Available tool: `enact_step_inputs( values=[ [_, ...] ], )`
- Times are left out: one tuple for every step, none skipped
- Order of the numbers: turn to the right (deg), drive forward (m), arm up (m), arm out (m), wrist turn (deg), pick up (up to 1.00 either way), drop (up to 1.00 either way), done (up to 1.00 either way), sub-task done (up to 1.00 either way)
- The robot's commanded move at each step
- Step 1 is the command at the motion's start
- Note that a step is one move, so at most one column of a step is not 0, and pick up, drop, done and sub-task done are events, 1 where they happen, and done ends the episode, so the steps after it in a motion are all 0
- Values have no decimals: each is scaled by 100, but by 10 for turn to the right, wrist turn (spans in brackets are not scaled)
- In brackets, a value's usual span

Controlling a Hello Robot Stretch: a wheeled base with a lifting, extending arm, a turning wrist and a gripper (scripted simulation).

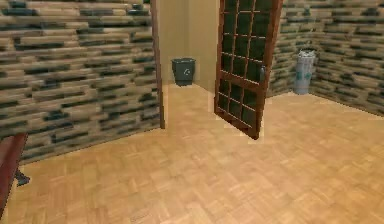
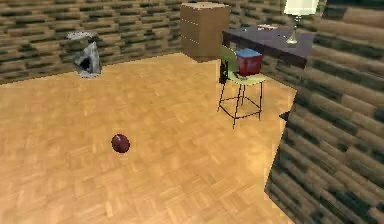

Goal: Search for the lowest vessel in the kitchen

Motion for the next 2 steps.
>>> enact_step_inputs(
  values=[
    [0, 100, 0, 0, 0, 0, 0, 0, 0],
    [0, 100, 0, 0, 0, 0, 0, 0, 0]
  ],
)
